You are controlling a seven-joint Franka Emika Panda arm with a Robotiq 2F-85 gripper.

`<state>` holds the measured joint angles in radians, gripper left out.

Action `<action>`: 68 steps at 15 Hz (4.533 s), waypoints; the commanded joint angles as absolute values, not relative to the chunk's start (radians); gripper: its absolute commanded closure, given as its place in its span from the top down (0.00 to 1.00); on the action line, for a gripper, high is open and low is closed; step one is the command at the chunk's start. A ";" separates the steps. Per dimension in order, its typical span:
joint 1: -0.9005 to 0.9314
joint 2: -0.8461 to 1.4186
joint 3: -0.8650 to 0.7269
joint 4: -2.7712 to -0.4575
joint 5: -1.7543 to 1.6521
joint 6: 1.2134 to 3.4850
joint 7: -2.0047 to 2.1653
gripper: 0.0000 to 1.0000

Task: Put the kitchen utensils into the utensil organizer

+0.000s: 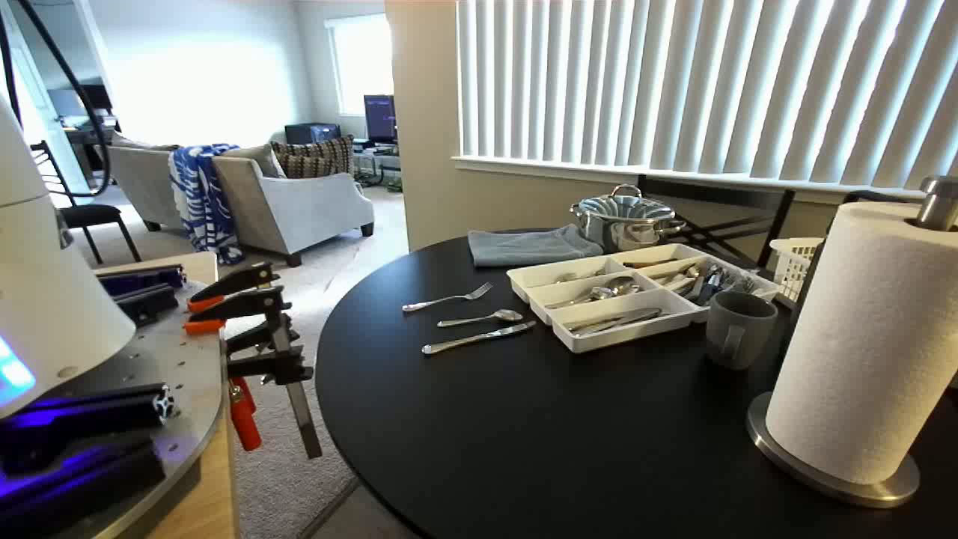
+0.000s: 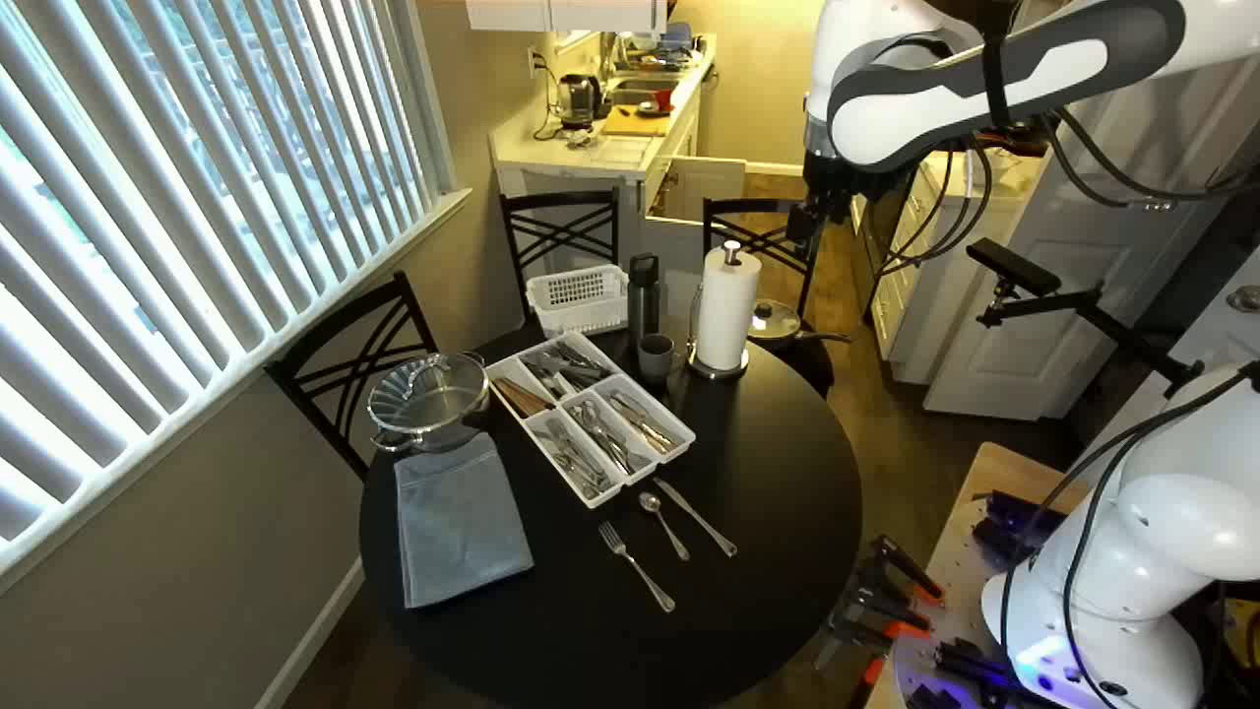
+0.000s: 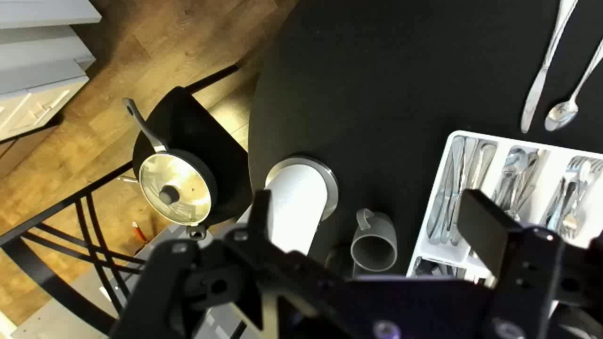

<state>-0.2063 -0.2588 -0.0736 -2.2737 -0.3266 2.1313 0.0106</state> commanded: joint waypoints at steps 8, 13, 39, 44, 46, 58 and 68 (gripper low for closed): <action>-0.164 -0.223 -0.068 -2.256 -0.322 2.163 0.021 1.00; -0.011 -0.062 0.001 -2.222 -0.155 2.476 -0.002 1.00; 0.085 0.511 0.166 -2.094 0.192 2.619 -0.003 1.00; 0.045 0.599 0.278 -2.107 0.313 2.739 -0.044 1.00; 0.054 0.639 0.282 -2.104 0.317 2.763 -0.019 1.00; 0.232 0.921 0.116 -1.908 0.259 2.854 0.210 1.00; 0.433 0.978 -0.038 -1.860 0.220 2.745 0.463 1.00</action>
